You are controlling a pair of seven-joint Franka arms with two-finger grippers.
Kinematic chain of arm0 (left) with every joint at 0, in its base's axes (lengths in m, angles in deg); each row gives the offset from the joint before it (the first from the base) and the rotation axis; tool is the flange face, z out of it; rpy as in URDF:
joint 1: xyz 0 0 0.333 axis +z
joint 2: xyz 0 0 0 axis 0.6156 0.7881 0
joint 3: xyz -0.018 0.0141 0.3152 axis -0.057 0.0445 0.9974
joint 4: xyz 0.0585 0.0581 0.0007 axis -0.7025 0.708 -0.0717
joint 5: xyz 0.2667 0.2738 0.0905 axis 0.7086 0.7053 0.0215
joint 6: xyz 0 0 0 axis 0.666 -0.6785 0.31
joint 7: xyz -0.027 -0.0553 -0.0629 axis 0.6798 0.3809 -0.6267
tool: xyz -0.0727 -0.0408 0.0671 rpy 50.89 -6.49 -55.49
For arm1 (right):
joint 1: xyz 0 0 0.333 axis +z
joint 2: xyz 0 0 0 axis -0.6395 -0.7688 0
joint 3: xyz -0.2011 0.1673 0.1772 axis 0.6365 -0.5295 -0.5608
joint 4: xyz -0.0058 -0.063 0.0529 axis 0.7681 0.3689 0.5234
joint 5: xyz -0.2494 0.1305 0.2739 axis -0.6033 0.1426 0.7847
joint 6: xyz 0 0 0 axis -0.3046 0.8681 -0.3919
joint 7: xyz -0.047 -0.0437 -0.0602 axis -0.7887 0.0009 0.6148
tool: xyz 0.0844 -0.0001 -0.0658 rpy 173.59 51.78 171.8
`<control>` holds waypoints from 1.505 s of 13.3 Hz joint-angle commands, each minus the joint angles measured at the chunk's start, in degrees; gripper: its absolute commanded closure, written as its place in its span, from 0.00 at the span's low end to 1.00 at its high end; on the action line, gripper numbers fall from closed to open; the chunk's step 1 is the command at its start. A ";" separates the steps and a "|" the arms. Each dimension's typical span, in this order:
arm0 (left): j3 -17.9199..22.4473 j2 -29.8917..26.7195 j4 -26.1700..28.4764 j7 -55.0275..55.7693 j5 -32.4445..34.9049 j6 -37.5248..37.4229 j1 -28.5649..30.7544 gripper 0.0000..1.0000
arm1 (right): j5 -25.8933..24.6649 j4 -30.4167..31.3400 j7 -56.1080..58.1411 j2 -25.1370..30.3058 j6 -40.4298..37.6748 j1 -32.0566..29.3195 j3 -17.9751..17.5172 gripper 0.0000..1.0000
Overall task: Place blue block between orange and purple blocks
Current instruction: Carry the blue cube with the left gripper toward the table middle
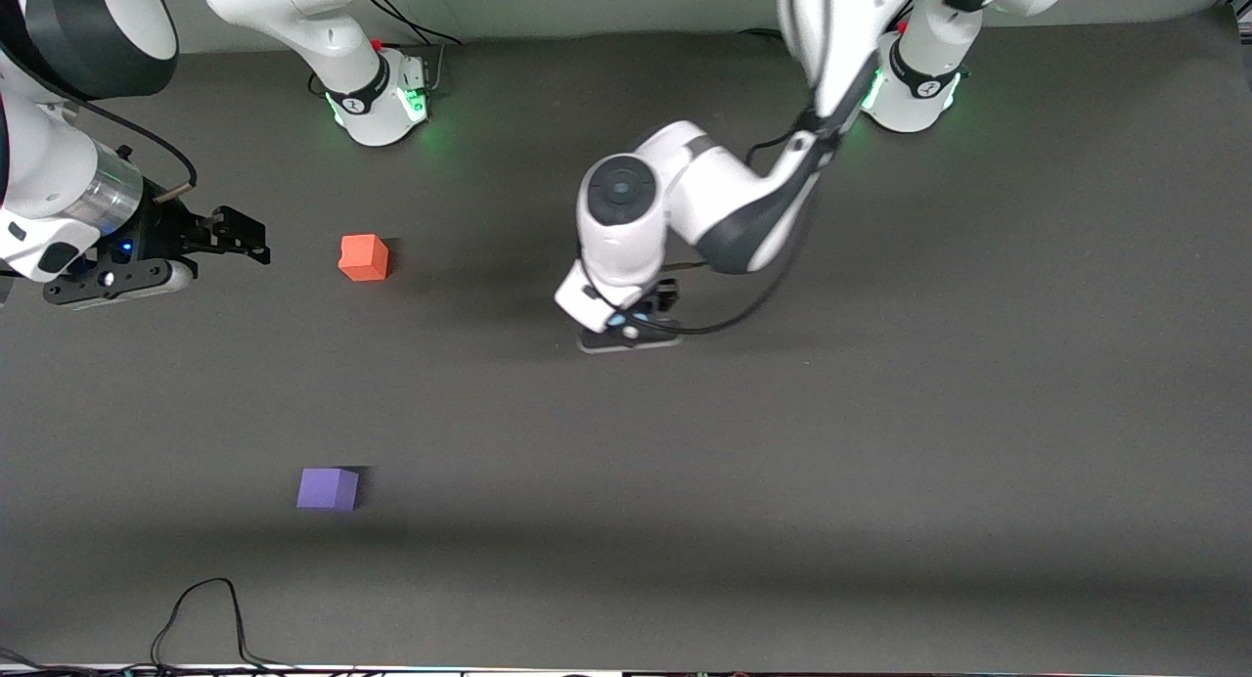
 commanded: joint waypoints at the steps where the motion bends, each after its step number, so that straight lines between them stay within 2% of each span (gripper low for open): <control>1: 1.14 6.05 -2.90 3.24 2.08 4.07 -2.55 0.62 | -0.38 -0.12 0.97 -0.11 0.14 0.46 0.35 0.00; 5: 1.14 11.34 -2.90 5.79 5.24 8.74 -4.93 0.62 | -0.38 -0.12 0.97 -0.20 0.14 0.37 0.35 0.00; 8: 1.14 12.49 -2.90 5.79 5.42 9.80 -4.93 0.61 | -0.38 -0.12 0.97 -0.20 0.14 0.37 0.35 0.00; 10: 1.14 12.75 -2.90 5.79 5.51 9.72 -4.93 0.48 | -0.38 -0.12 0.97 -0.20 0.14 0.37 0.35 0.00; 11: 1.22 12.75 -2.90 5.79 5.60 9.72 -4.93 0.16 | -0.38 -0.03 0.97 -0.11 0.14 0.46 0.35 0.00; 12: 1.22 12.58 -2.90 5.79 5.60 9.46 -4.84 0.02 | -0.29 -0.03 0.97 -0.11 0.14 0.37 0.35 0.00; 16: 1.22 9.25 -2.99 5.01 5.07 4.90 -3.53 0.00 | -0.29 -0.12 0.88 -0.55 0.23 0.37 0.35 0.00; 18: 0.44 5.21 -3.07 2.73 4.37 0.51 1.11 0.00 | -0.29 -0.12 0.62 -0.55 0.23 0.46 0.35 0.00; 20: -1.23 -0.22 -2.29 -3.14 -0.71 -4.31 7.17 0.00 | -0.29 -0.12 0.09 -0.55 0.23 0.46 0.35 0.00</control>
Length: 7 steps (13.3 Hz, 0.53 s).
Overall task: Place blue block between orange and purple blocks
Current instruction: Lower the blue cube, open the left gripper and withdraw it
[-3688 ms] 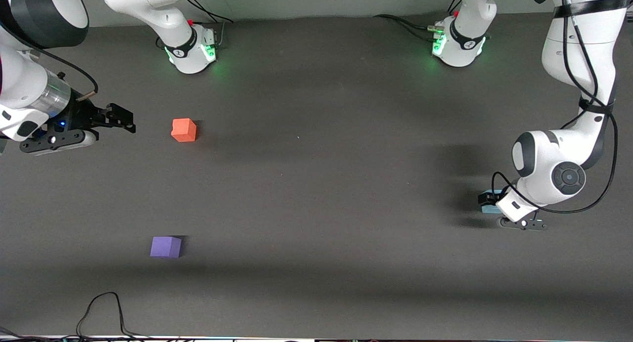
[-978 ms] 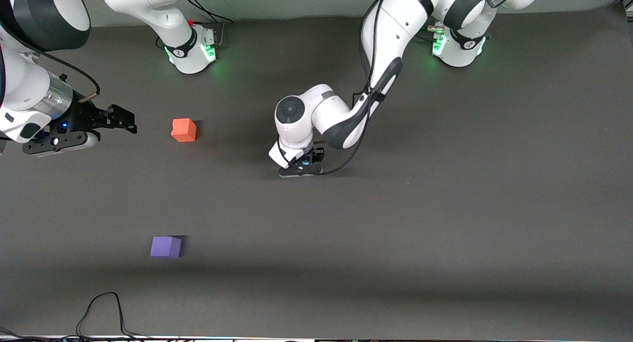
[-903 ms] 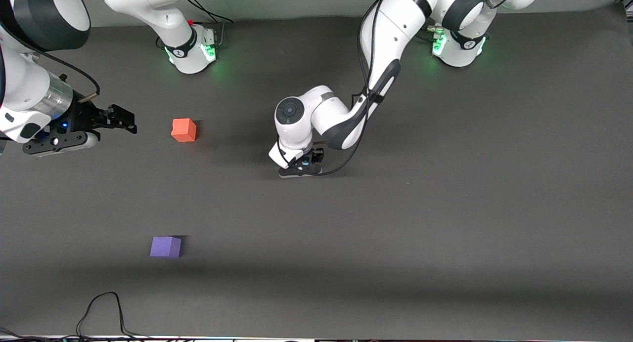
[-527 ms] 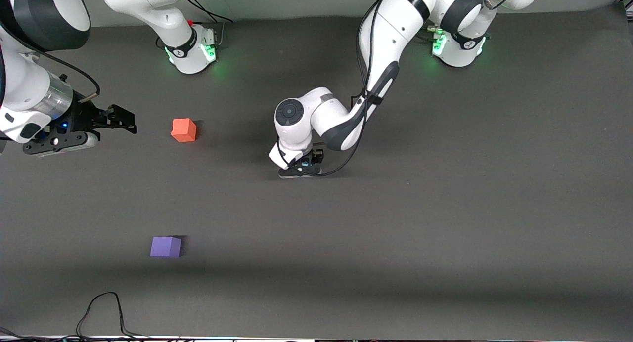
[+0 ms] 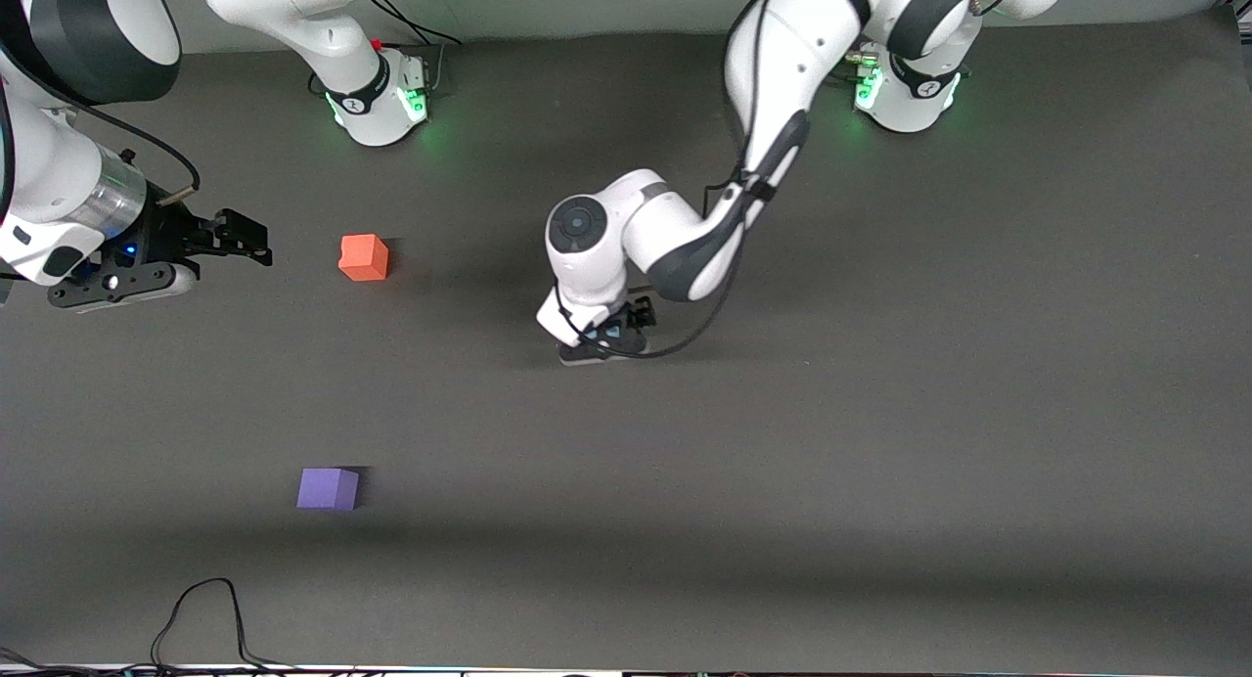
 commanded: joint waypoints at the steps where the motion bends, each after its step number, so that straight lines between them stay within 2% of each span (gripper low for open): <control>1: -2.11 -9.82 4.38 -9.31 -5.67 -7.29 9.21 0.00 | -0.29 -0.13 0.08 -0.02 0.23 0.63 0.36 0.00; 4: -2.11 -17.74 9.66 -18.63 -8.15 -10.29 19.83 0.00 | -0.20 -0.31 -0.44 -0.02 0.23 3.35 0.18 0.00; 7: -2.02 -23.02 11.69 -29.53 -8.85 -17.93 28.98 0.00 | 0.32 -0.83 -10.16 0.07 0.23 9.92 -0.26 0.00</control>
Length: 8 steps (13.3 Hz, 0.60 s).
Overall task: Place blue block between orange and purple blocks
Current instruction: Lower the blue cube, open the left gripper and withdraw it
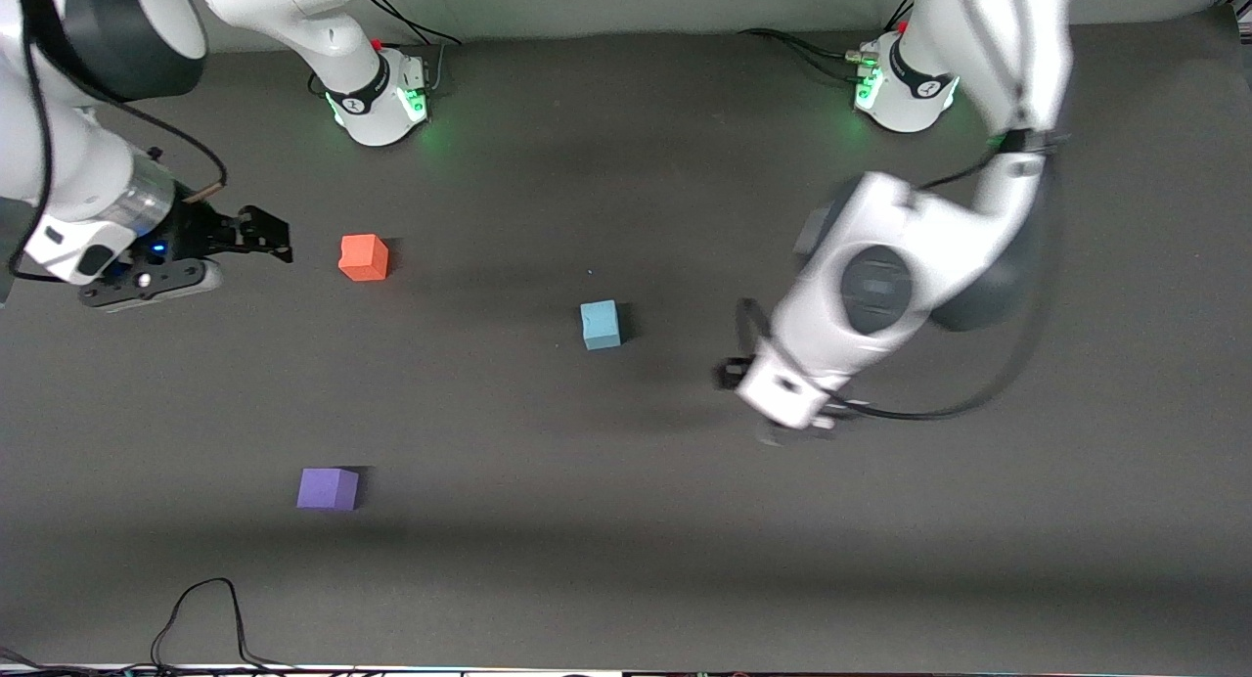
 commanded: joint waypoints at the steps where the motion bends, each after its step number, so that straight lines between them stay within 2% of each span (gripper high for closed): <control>1: -0.91 -7.43 7.12 -9.80 -1.18 -3.84 7.69 0.00 | 0.28 -1.58 -11.02 0.05 0.12 8.59 -0.02 0.00; 3: -0.82 -12.69 12.90 -19.38 -1.09 -3.76 13.93 0.00 | 0.54 -3.85 -22.17 -1.43 0.11 17.02 -0.02 0.00; 5: -0.64 -17.18 17.32 -27.74 -0.39 -3.58 18.77 0.00 | 2.90 -11.03 -35.43 -7.03 -0.23 25.64 -0.02 0.00; 7: -0.55 -20.79 17.77 -31.63 0.13 -5.59 21.51 0.00 | 3.70 -20.61 -44.77 -14.94 -0.94 32.50 -0.11 0.00; 8: -0.55 -22.72 17.77 -31.99 1.88 -7.00 22.04 0.00 | 3.79 -23.09 -47.51 -17.77 -1.03 34.53 -0.11 0.00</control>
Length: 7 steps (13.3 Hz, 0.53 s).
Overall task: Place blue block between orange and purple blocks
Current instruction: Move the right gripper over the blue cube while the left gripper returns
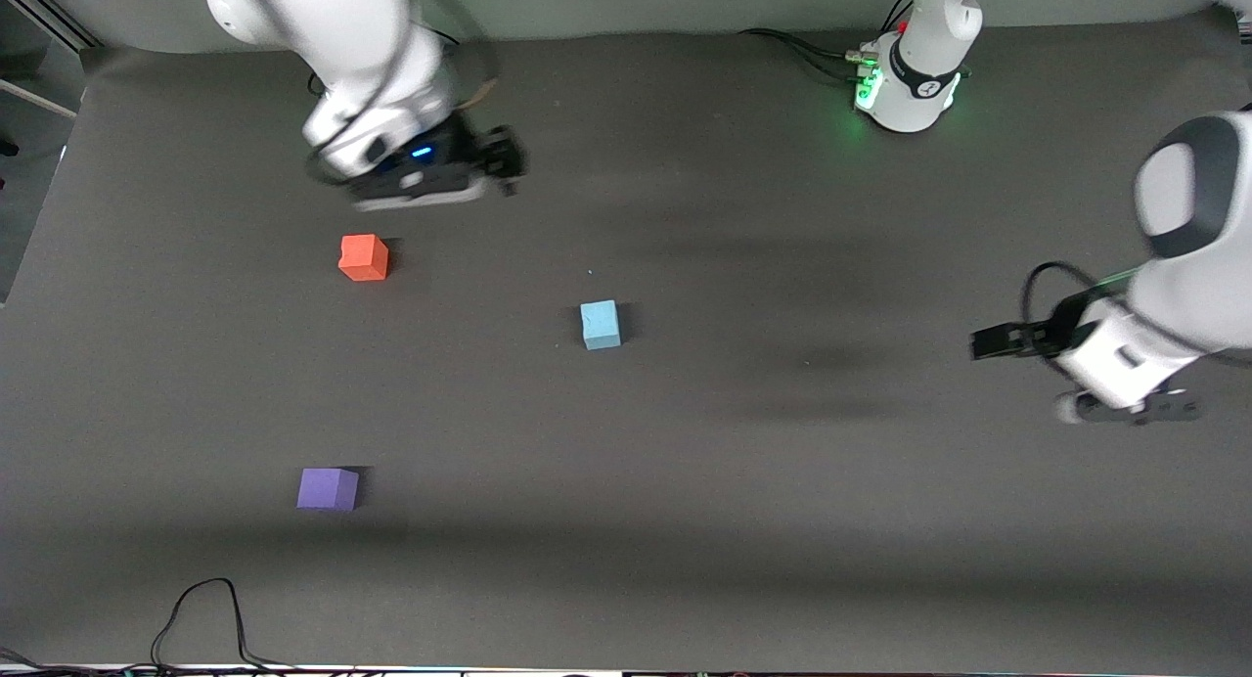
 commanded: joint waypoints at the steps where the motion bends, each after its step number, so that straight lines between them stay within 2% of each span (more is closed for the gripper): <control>1: -0.64 -7.87 3.65 -1.97 2.89 -2.70 1.12 0.00 | 1.92 -10.32 -6.08 -9.99 -1.74 3.98 0.88 0.00; 5: -0.12 -11.93 2.86 -1.97 3.08 -5.87 1.04 0.00 | 2.19 -5.77 0.84 -11.58 0.71 3.99 0.88 0.00; 7: 0.59 -12.28 2.60 -2.05 3.08 -7.01 -0.02 0.00 | 2.19 1.24 1.55 -11.93 9.28 4.34 0.80 0.00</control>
